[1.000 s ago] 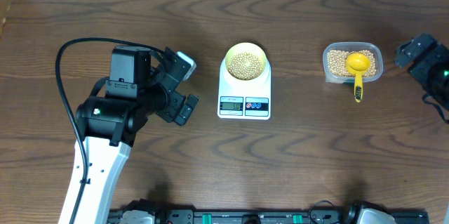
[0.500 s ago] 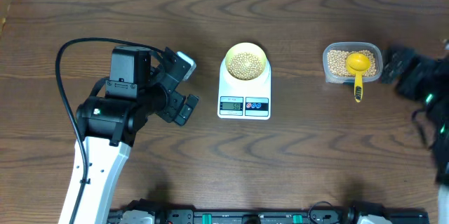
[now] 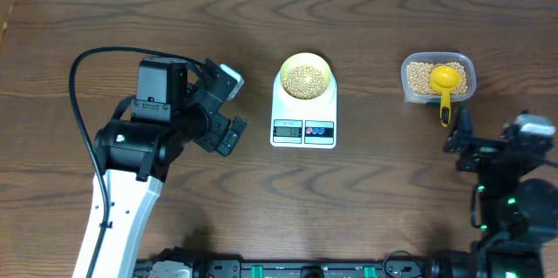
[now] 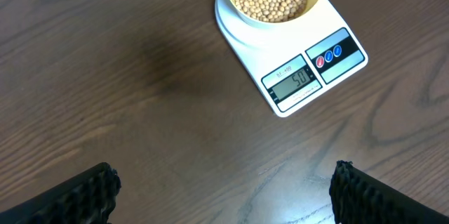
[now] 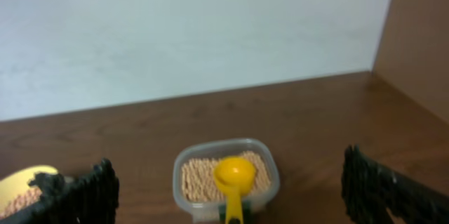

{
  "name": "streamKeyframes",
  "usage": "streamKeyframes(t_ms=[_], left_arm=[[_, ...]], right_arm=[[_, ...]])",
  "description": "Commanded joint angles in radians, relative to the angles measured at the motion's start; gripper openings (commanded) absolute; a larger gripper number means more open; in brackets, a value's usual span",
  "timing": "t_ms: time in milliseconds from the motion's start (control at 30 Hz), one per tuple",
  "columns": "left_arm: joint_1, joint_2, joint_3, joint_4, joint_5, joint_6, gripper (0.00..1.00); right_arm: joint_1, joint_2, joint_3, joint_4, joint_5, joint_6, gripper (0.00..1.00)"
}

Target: Scoop item into bowl and weigh 50g on scale

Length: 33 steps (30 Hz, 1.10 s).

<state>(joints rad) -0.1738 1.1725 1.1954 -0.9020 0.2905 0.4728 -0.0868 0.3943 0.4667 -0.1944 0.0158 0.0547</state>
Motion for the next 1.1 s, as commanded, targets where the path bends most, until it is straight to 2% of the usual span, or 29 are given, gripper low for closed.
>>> streamKeyframes(t_ms=[0,100,267,533,733,900,1067], left_arm=[[0.004,0.003,0.000,-0.003,0.015,0.013,0.97],[0.004,0.003,0.000,-0.003,0.015,0.013,0.98],[0.004,0.003,0.000,-0.003,0.015,0.013,0.98],[0.004,0.003,0.000,-0.003,0.015,0.013,0.98],[0.004,0.003,0.000,-0.003,0.015,0.013,0.98],[0.004,0.003,0.000,-0.003,0.015,0.013,0.98],[0.004,0.003,0.000,-0.003,0.015,0.013,0.97]], right_arm=[[0.050,-0.058,-0.116,0.060,0.008,-0.068,0.99],[0.088,-0.110,-0.221,0.127,0.008,-0.127,0.99],[0.147,-0.196,-0.351,0.233,0.008,-0.139,0.99],[0.153,-0.242,-0.454,0.308,0.008,-0.139,0.99],[0.153,-0.277,-0.461,0.255,0.013,-0.139,0.99],[0.153,-0.385,-0.461,0.139,0.013,-0.139,0.99],[0.152,-0.389,-0.461,0.122,0.012,-0.139,0.99]])
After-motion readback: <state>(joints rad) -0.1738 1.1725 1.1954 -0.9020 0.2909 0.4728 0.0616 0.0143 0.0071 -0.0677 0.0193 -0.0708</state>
